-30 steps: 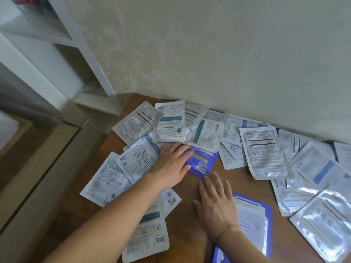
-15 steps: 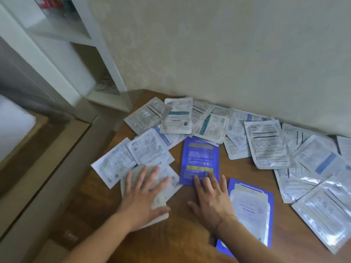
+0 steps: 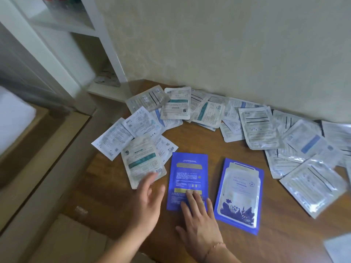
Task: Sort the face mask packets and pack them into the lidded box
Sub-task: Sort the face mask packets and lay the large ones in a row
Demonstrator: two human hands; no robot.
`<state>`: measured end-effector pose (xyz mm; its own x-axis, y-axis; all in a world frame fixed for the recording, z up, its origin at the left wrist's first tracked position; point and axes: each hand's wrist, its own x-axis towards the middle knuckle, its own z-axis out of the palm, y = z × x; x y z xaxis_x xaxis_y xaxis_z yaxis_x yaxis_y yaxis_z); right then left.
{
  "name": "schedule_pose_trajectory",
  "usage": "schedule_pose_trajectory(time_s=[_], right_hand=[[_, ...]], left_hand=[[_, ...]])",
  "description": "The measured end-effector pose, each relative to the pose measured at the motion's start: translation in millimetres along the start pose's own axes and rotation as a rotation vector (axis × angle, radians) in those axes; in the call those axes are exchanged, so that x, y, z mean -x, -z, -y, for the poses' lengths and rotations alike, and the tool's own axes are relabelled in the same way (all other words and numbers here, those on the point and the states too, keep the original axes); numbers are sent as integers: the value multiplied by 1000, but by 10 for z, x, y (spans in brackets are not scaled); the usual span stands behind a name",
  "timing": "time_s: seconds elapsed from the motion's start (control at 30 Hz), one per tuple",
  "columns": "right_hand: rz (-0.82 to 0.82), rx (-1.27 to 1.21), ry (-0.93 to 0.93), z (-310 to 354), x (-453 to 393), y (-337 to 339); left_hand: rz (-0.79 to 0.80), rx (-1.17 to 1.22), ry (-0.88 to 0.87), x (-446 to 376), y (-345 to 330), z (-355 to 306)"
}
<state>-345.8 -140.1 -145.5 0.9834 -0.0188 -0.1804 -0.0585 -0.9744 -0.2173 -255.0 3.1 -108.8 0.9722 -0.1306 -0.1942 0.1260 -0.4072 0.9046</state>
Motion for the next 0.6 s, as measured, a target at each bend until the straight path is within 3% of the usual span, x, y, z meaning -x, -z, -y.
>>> schedule_pose_trajectory(time_s=[0.1, 0.23, 0.33, 0.47, 0.6], right_hand=[[7, -19, 74, 51, 172, -63], [88, -97, 142, 84, 291, -63], [93, -137, 142, 99, 285, -54], [76, -202, 117, 99, 309, -33], [35, -198, 85, 85, 321, 29]], left_hand=[[-27, 360, 433, 351, -44, -71], [-54, 572, 618, 206, -8, -194], [-1, 419, 637, 32, 15, -203], [208, 63, 460, -50, 49, -218], [279, -101, 379, -53, 56, -173]])
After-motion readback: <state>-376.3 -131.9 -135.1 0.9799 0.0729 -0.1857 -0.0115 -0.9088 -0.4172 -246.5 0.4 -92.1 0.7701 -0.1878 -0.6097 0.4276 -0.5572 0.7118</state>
